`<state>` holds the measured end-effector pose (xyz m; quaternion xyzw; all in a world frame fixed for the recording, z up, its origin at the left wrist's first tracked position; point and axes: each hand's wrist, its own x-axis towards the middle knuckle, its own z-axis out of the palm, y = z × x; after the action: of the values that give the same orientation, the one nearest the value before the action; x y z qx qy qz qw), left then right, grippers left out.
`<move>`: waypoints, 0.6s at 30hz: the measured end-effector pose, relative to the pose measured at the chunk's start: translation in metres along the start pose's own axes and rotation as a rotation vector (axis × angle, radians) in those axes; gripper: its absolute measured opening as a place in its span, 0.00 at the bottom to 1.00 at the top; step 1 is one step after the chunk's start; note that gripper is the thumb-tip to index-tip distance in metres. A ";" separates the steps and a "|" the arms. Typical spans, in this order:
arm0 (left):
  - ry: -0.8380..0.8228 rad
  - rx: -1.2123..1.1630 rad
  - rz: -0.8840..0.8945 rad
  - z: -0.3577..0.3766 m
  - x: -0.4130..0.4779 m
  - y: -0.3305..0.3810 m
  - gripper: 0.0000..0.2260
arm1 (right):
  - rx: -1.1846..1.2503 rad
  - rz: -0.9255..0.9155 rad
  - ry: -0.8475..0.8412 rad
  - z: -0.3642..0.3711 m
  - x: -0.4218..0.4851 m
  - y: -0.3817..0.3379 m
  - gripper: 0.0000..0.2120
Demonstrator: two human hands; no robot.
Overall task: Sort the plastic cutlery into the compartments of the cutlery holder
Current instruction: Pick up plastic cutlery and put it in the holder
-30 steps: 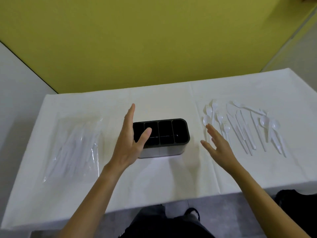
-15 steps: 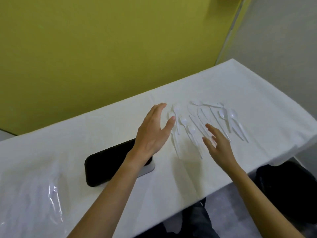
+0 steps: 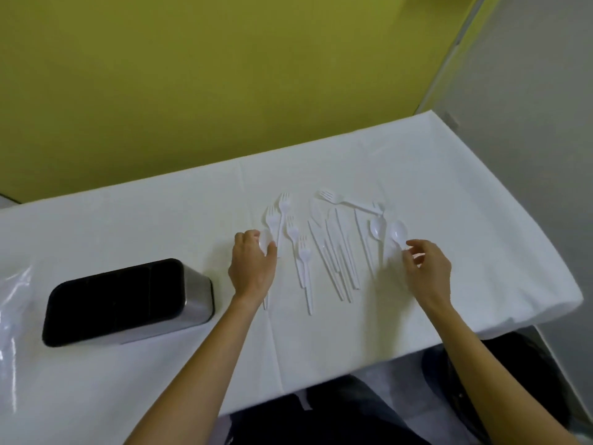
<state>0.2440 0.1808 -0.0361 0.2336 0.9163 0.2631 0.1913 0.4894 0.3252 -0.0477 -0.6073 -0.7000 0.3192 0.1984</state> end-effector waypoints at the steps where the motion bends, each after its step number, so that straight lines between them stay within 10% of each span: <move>1: 0.003 0.021 -0.032 0.005 0.001 -0.001 0.16 | -0.020 0.046 -0.032 -0.001 0.006 0.005 0.14; 18: 0.132 -0.297 -0.077 0.028 -0.003 0.008 0.09 | 0.025 0.140 -0.168 -0.006 0.044 0.007 0.05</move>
<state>0.2627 0.1964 -0.0531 0.1497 0.8861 0.4030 0.1733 0.4906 0.3693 -0.0536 -0.6232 -0.6661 0.3908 0.1238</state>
